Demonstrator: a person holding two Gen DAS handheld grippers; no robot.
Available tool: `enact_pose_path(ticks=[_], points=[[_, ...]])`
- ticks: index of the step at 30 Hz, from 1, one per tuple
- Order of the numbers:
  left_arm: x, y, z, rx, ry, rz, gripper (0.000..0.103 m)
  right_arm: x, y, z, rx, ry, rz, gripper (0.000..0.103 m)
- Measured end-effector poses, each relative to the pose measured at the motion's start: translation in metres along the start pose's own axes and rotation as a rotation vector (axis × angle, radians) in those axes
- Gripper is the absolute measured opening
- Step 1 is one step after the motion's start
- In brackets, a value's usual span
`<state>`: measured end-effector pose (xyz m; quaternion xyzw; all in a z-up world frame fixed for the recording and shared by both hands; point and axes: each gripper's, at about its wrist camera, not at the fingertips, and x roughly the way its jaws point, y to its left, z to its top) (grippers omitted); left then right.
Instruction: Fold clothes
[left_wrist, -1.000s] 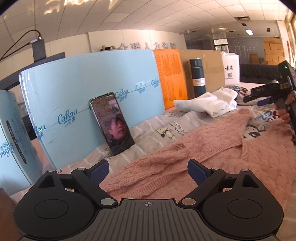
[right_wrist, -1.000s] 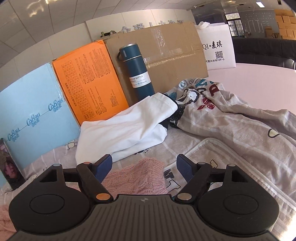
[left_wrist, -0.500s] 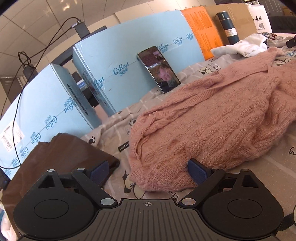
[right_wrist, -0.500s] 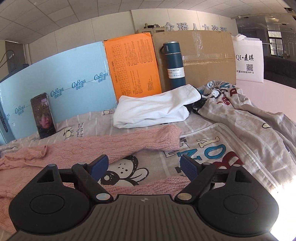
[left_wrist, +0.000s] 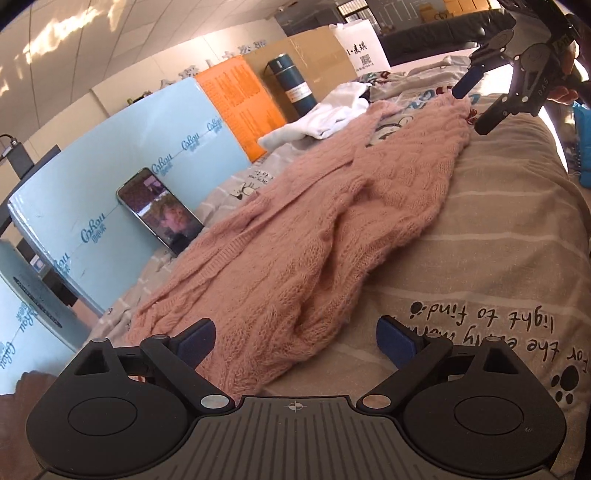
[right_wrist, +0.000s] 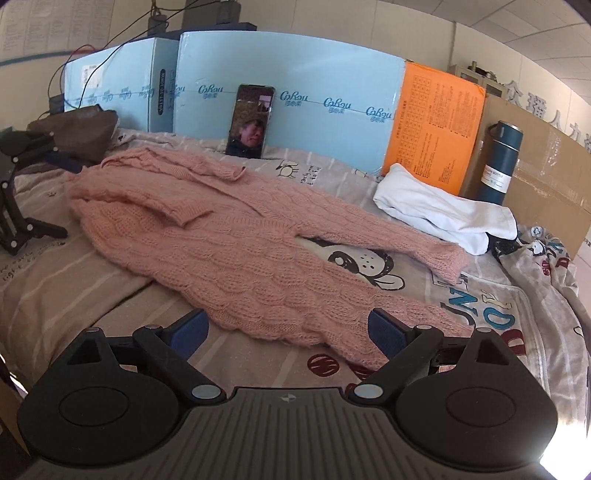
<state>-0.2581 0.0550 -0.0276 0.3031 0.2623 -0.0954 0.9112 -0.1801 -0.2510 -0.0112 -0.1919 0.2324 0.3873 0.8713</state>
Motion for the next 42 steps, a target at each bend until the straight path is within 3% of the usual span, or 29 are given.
enact_pose_path(ticks=[6, 10, 13, 15, 17, 19, 20, 21, 22, 24, 25, 31, 38, 42], points=[[0.02, -0.006, 0.009, 0.013, -0.063, 0.022, 0.1, 0.03, 0.022, 0.013, -0.122, 0.023, 0.078, 0.094], [0.024, -0.006, 0.006, 0.067, -0.061, 0.109, 0.1, 0.046, 0.034, 0.02, -0.172, -0.005, 0.117, 0.094], [0.021, 0.012, -0.007, 0.003, -0.015, 0.155, 0.1, 0.043, 0.016, 0.017, -0.155, -0.001, 0.067, 0.094], [0.018, 0.026, -0.017, -0.07, 0.004, 0.168, 0.1, 0.039, -0.007, 0.013, -0.091, 0.024, -0.022, 0.094], [0.017, 0.034, -0.018, -0.124, -0.015, 0.156, 0.088, 0.036, -0.025, 0.01, -0.037, 0.028, -0.085, 0.089], [0.017, 0.037, -0.014, -0.146, -0.047, 0.116, 0.047, 0.031, -0.035, 0.012, 0.001, -0.008, -0.098, 0.074], [0.017, 0.038, -0.012, -0.157, -0.061, 0.101, 0.039, 0.029, -0.04, 0.014, 0.02, -0.032, -0.09, 0.07], [0.018, 0.04, -0.011, -0.167, -0.072, 0.094, 0.029, 0.028, -0.043, 0.015, 0.033, -0.055, -0.064, 0.058], [0.019, 0.042, -0.01, -0.181, -0.082, 0.089, 0.022, 0.03, -0.046, 0.017, 0.038, -0.064, -0.046, 0.041], [0.02, 0.049, -0.008, -0.219, -0.1, 0.09, 0.018, 0.035, -0.054, 0.021, 0.051, -0.084, -0.009, 0.021], [0.021, 0.054, -0.006, -0.242, -0.109, 0.092, 0.017, 0.038, -0.059, 0.025, 0.066, -0.099, 0.011, 0.017], [0.035, 0.086, 0.005, -0.31, -0.13, 0.106, 0.016, 0.057, -0.092, 0.056, 0.115, -0.17, 0.077, 0.014], [0.07, 0.127, 0.01, -0.372, -0.039, 0.05, 0.016, 0.099, -0.114, 0.079, 0.12, -0.092, 0.111, 0.014], [0.082, 0.141, 0.008, -0.444, -0.031, 0.024, 0.022, 0.121, -0.126, 0.091, 0.129, -0.049, 0.127, 0.016]])
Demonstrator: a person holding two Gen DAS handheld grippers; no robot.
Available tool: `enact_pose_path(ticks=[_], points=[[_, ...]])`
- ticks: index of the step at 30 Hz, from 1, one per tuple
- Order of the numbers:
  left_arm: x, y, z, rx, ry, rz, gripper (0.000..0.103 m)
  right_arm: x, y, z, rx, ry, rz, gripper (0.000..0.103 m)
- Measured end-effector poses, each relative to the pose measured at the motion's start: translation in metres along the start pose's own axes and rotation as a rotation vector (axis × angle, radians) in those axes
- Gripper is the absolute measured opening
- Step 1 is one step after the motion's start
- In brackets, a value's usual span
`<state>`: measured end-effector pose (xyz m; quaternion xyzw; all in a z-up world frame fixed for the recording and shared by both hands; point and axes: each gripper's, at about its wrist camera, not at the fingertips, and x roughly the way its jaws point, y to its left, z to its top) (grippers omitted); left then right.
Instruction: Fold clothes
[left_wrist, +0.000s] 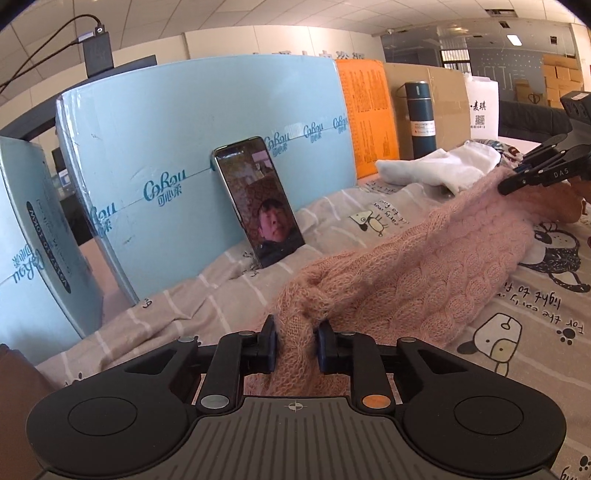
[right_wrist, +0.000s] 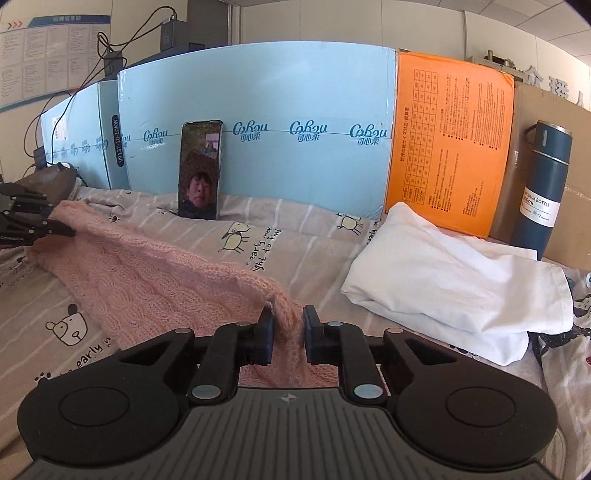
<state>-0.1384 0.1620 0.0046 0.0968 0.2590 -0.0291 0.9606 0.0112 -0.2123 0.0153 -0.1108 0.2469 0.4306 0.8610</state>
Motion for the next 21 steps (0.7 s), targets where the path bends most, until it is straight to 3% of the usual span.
enact_pose_path(ticks=[2, 3, 7, 10, 12, 15, 19, 21], points=[[0.005, 0.008, 0.0, -0.068, -0.012, 0.0, 0.03, 0.005, -0.005, 0.0, 0.034, 0.01, -0.013, 0.03], [0.007, 0.012, 0.0, -0.111, -0.022, -0.003, 0.038, 0.006, -0.008, -0.001, 0.054, 0.01, -0.024, 0.045], [0.018, 0.027, -0.001, -0.231, -0.043, -0.005, 0.05, 0.003, -0.02, -0.004, 0.138, -0.011, -0.059, 0.06], [0.03, 0.033, -0.005, -0.271, -0.01, 0.037, 0.067, -0.006, -0.03, -0.01, 0.209, -0.042, -0.135, 0.064], [0.032, 0.037, -0.007, -0.297, -0.003, 0.045, 0.071, -0.014, -0.035, -0.015, 0.272, -0.066, -0.187, 0.065], [0.016, 0.034, -0.005, -0.325, -0.042, 0.086, 0.072, -0.03, -0.035, -0.028, 0.387, -0.092, -0.255, 0.068], [-0.013, 0.021, -0.004, -0.376, -0.136, 0.189, 0.089, -0.052, -0.035, -0.044, 0.54, -0.128, -0.345, 0.07], [-0.022, 0.017, -0.008, -0.407, -0.153, 0.204, 0.089, -0.063, -0.035, -0.052, 0.617, -0.146, -0.39, 0.07]])
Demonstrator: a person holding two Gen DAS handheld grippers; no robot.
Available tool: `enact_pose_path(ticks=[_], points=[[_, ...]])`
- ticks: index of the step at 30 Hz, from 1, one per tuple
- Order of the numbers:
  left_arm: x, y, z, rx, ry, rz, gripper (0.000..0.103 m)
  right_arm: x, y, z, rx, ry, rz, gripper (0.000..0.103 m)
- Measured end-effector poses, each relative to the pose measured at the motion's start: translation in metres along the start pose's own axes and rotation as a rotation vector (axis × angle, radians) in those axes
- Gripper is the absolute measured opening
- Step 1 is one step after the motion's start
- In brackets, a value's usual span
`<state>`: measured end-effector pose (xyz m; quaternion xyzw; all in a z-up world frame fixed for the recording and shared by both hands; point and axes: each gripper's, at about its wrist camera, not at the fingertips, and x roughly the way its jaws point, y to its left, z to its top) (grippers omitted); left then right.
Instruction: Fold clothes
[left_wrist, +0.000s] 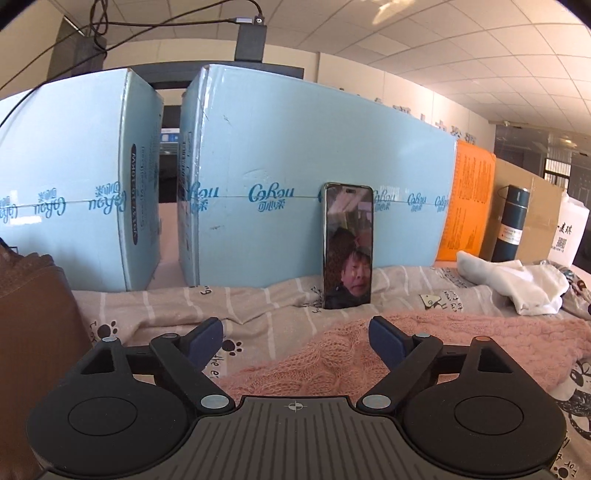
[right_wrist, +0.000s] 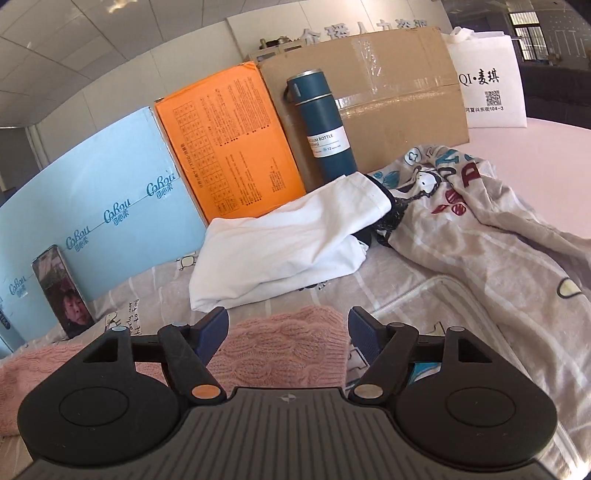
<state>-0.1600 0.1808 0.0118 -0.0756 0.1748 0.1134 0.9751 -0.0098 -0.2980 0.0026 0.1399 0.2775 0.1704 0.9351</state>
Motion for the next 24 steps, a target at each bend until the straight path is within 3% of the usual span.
enact_pose_path(ticks=[5, 7, 10, 18, 24], points=[[-0.007, 0.01, -0.015, -0.123, 0.055, -0.014, 0.09, 0.006, -0.004, -0.014, 0.04, 0.073, -0.085, 0.066], [-0.006, 0.013, -0.017, -0.132, 0.056, 0.004, 0.09, 0.01, -0.004, -0.018, 0.038, 0.109, -0.101, 0.038], [-0.006, 0.02, -0.018, -0.165, 0.058, 0.003, 0.09, 0.005, 0.005, -0.021, -0.023, 0.093, -0.1, 0.014], [-0.005, 0.023, -0.023, -0.18, 0.072, -0.021, 0.09, -0.017, 0.047, 0.007, -0.238, -0.108, -0.108, 0.011], [-0.006, 0.021, -0.024, -0.163, 0.068, -0.01, 0.09, 0.0, 0.047, 0.03, -0.21, -0.169, -0.11, 0.01]])
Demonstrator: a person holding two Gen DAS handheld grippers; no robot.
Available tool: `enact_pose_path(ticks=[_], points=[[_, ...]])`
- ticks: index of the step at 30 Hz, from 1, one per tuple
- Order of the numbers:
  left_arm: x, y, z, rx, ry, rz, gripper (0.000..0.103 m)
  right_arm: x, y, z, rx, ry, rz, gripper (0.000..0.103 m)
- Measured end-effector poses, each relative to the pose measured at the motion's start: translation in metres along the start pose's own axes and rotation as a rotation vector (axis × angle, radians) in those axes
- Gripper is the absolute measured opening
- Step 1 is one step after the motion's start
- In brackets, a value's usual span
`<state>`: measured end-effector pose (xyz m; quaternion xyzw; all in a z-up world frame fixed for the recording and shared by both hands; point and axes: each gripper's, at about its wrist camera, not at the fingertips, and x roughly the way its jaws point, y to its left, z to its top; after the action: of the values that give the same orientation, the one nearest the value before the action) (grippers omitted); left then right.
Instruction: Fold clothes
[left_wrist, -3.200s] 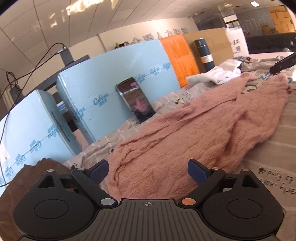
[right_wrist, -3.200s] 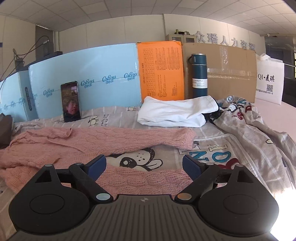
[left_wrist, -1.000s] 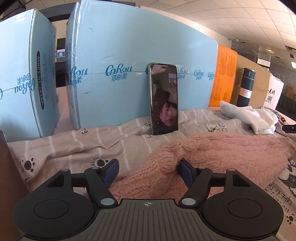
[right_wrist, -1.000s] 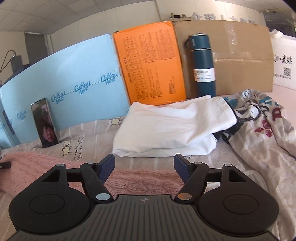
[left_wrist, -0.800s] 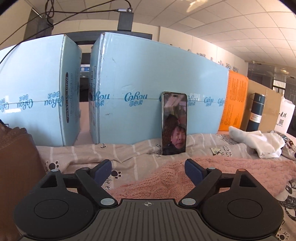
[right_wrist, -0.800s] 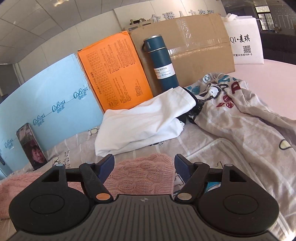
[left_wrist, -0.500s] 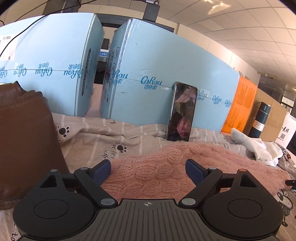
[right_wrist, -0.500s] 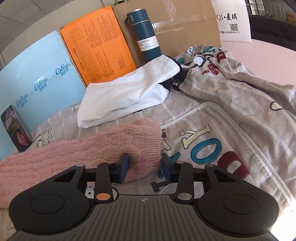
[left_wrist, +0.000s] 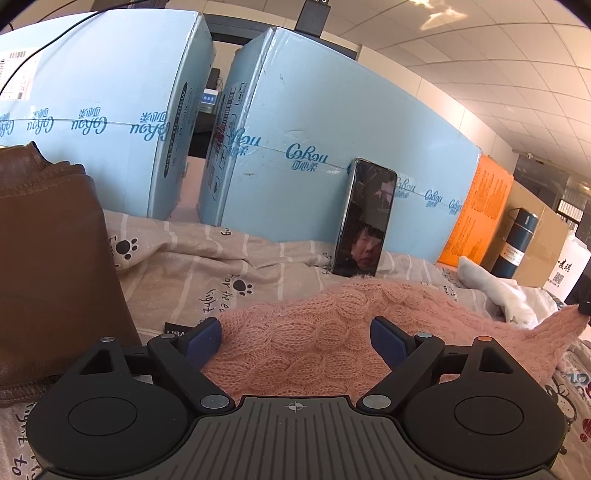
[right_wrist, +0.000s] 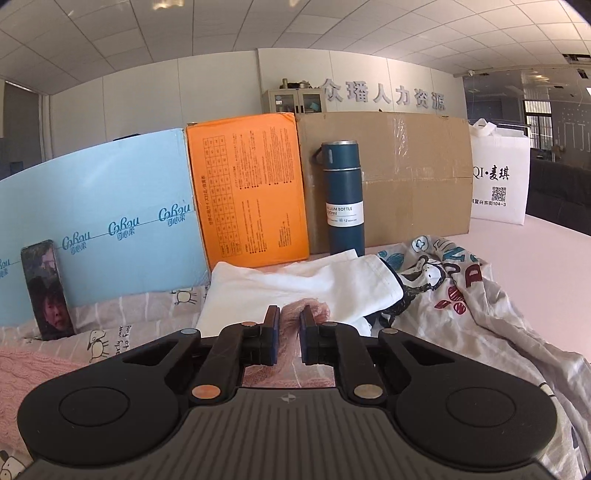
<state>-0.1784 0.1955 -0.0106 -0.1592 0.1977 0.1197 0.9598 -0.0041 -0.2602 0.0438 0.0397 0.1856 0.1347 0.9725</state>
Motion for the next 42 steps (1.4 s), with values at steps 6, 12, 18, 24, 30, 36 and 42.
enact_pose_path(ticks=[6, 12, 18, 24, 30, 36, 42], points=[[0.001, -0.004, -0.003, 0.051, -0.025, 0.068, 0.09, 0.025, -0.018, -0.025, 0.048, 0.104, -0.089, 0.01], [0.001, -0.011, -0.004, 0.103, -0.039, 0.067, 0.09, 0.039, -0.032, -0.046, 0.095, 0.176, -0.101, 0.011], [0.001, -0.01, -0.004, 0.087, -0.041, 0.076, 0.09, 0.0, -0.035, -0.04, 0.308, 0.093, -0.091, 0.081], [0.0, -0.011, -0.005, 0.108, -0.059, 0.097, 0.091, -0.011, -0.028, -0.039, 0.56, 0.229, 0.114, 0.089], [0.003, -0.023, -0.002, 0.226, -0.108, 0.151, 0.091, 0.017, -0.024, -0.05, 0.62, 0.317, 0.123, 0.091], [0.041, -0.036, 0.005, 0.433, -0.039, 0.323, 0.091, 0.042, -0.023, -0.049, 0.654, 0.317, 0.11, 0.099], [0.057, -0.025, 0.006, 0.393, 0.038, 0.315, 0.091, 0.056, -0.009, -0.048, 0.572, 0.256, 0.04, 0.099]])
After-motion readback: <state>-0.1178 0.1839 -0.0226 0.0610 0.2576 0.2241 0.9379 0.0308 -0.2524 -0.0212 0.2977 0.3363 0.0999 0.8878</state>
